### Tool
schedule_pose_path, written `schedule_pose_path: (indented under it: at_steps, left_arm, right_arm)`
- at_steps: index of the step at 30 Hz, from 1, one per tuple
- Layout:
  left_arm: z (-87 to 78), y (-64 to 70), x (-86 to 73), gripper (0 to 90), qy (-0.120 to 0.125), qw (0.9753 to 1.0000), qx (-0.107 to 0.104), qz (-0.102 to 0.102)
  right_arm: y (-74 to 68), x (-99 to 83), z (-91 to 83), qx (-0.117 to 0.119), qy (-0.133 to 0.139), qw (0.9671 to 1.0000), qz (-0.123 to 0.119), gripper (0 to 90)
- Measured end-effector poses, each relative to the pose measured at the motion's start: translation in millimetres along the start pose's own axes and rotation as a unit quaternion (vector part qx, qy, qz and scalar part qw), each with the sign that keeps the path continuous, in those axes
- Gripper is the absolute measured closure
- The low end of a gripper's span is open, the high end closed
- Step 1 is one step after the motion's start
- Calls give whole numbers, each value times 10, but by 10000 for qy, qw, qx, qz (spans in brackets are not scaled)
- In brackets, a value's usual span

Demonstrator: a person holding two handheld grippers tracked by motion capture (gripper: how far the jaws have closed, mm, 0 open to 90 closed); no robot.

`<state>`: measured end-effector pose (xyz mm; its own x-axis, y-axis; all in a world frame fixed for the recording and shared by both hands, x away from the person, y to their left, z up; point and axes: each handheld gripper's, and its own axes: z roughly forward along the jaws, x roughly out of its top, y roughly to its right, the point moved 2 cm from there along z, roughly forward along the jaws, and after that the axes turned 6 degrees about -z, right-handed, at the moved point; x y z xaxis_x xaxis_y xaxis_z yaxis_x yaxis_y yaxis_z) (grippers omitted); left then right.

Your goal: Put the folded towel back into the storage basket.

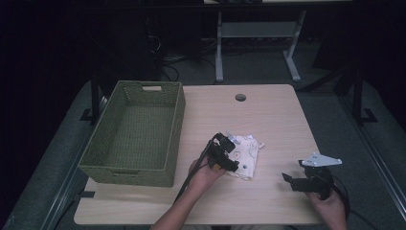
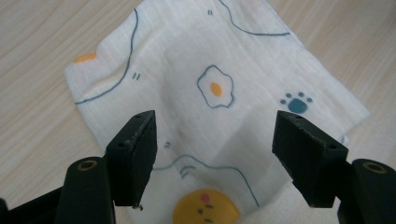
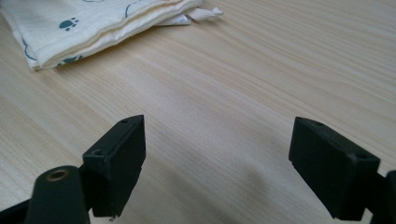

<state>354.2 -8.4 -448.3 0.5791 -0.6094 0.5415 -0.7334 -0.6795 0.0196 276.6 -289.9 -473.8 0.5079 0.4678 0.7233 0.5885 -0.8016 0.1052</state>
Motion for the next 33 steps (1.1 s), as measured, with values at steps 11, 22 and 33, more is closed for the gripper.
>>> schedule_pose_path:
  at_steps: [11,22,33]
  left_arm:
    - [205,-34,225,377,-272,9996,53,-30]
    - [369,-79,253,430,-369,9989,78,-281]
    - [351,-139,254,563,-363,9985,16,-405]
  right_arm:
    - [7,-1,-12,-10,29,10000,19,185]
    - [1,1,-12,4,51,10000,8,185]
    - [-21,8,-4,1,52,10000,-16,185]
